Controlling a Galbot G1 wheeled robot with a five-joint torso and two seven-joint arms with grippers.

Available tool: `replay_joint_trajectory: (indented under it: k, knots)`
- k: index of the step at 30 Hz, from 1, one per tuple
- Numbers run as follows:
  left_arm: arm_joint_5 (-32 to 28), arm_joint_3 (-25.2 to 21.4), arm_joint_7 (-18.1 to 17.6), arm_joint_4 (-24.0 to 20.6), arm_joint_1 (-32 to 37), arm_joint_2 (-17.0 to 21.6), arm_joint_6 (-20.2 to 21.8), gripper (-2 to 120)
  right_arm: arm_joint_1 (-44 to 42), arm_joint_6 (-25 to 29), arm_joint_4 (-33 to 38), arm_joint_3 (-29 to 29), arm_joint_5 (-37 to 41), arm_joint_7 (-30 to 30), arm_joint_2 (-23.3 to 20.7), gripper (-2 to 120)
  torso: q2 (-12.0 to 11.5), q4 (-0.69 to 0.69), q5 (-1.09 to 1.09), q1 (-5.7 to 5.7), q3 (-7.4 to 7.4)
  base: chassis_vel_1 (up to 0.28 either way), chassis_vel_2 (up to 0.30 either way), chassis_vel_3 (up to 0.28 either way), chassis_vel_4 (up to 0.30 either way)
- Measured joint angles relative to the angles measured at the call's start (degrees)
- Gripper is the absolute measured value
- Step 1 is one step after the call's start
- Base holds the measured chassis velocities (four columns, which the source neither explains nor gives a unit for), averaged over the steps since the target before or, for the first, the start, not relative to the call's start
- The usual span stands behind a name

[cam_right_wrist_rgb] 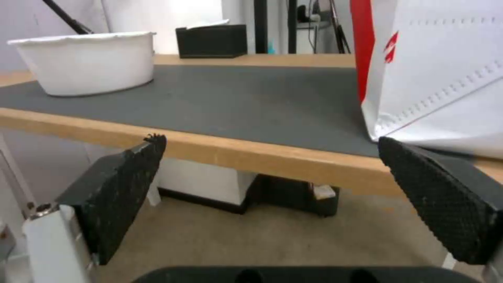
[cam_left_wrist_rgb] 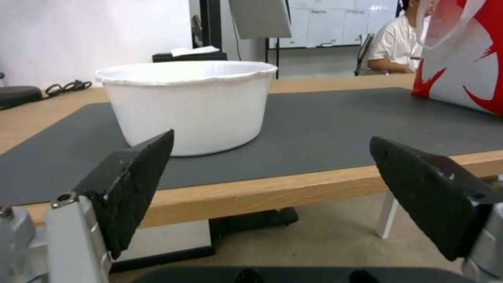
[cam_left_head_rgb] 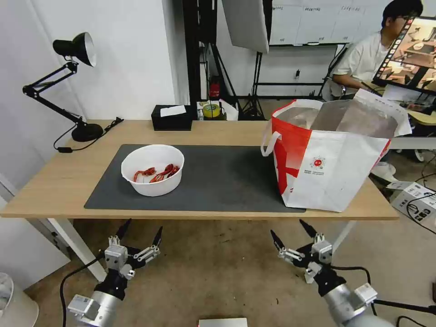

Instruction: Pick up the trash from the table and place it into the takeout bag.

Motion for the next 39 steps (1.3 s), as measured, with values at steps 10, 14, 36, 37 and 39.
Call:
replay_joint_trajectory:
  k: [10,14,36,37,39]
  knots:
    - [0.0,-0.2,0.18,-0.03,0.44,-0.14,-0.12,100,1.86,0.02,-0.05,-1.05,-1.27,2.76,0.52,100,0.0,0.0,0.0,0.0,0.0,0.0,0.0,0.0,0.0]
    - [0.1,-0.17,0.53,0.23,0.53,-0.14,-0.27,100,1.94,1.17,-0.13,-0.67,-1.64,3.66,0.13,100,0.0,0.0,0.0,0.0,0.0,0.0,0.0,0.0,0.0]
    - [-14.68,-2.18,-6.42,-0.71,-14.03,13.09,10.36,100,2.0,1.44,-0.17,-0.48,-1.77,3.82,-0.09,100,0.0,-0.01,0.0,0.0,0.0,0.0,0.0,0.0,0.0]
    - [-16.66,-1.95,-7.47,-0.27,-15.75,15.0,11.6,100,2.0,1.44,-0.17,-0.47,-1.76,3.82,-0.1,100,0.0,-0.01,-0.02,0.01,0.01,0.0,0.0,0.0,0.0]
    - [-18.6,-1.96,-8.64,0.09,-17.14,16.93,12.67,100,2.0,1.43,-0.17,-0.47,-1.76,3.82,-0.1,100,0.0,-0.01,-0.01,0.01,0.01,0.0,0.0,0.0,0.0]
